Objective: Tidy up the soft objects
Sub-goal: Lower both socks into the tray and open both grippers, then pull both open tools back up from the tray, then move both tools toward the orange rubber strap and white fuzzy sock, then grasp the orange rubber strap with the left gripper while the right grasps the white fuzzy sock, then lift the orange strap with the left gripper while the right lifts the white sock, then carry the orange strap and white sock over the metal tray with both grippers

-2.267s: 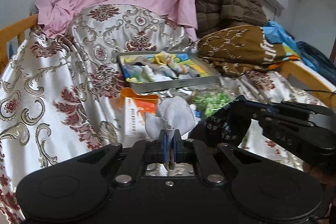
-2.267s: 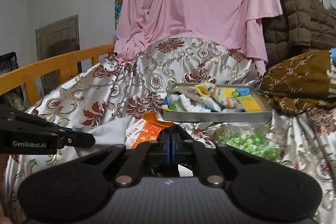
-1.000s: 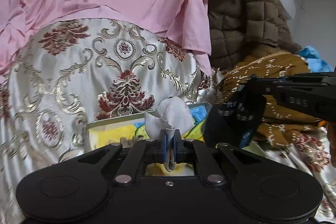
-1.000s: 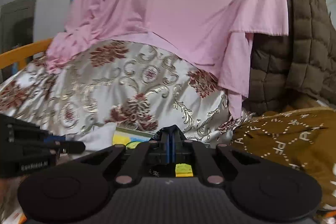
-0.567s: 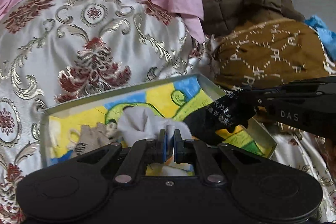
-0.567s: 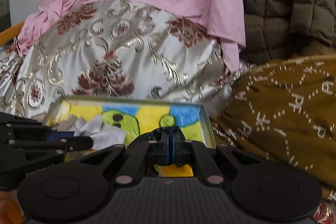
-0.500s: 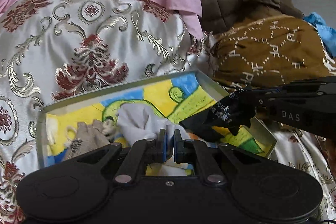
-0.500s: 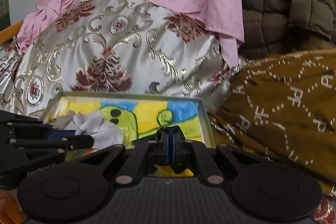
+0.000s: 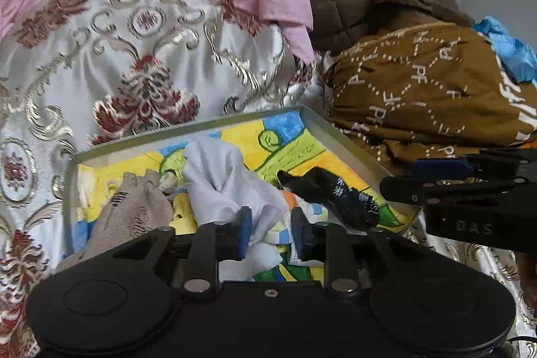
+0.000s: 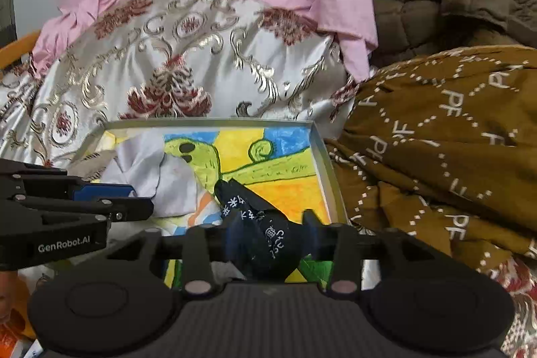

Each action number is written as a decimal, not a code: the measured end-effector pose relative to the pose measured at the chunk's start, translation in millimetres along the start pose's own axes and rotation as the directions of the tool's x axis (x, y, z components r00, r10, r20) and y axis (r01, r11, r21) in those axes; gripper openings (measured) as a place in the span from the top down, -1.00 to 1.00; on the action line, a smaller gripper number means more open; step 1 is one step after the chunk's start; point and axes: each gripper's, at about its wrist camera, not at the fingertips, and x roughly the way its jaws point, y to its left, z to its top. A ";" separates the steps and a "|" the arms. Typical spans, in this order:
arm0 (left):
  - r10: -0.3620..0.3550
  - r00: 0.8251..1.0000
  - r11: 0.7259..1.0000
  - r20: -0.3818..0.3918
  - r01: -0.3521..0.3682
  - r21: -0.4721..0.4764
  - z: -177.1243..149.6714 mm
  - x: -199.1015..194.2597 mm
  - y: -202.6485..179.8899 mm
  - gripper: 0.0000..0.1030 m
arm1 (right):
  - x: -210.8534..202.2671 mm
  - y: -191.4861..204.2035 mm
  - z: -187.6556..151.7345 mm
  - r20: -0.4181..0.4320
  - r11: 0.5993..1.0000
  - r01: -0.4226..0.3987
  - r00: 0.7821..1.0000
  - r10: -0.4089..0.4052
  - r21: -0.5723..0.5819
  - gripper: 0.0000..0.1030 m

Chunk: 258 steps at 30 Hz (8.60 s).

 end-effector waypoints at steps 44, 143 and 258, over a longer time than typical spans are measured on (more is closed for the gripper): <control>0.080 0.936 0.996 0.342 -0.085 0.001 -161.1 -362.2 -85.6 -0.98 | -349.2 77.5 -161.8 0.339 0.985 0.154 0.925 -0.171 0.077 -1.00; -0.004 0.997 0.954 -0.073 -0.018 -0.299 -129.2 -139.2 117.4 -0.73 | -125.1 193.8 -191.7 0.154 0.880 0.018 0.986 0.063 -0.475 -0.84; -0.085 0.990 0.930 0.111 0.119 -0.347 -168.8 -319.4 -60.9 0.57 | -312.9 85.5 -198.8 0.321 0.993 -0.069 0.946 0.034 0.099 0.74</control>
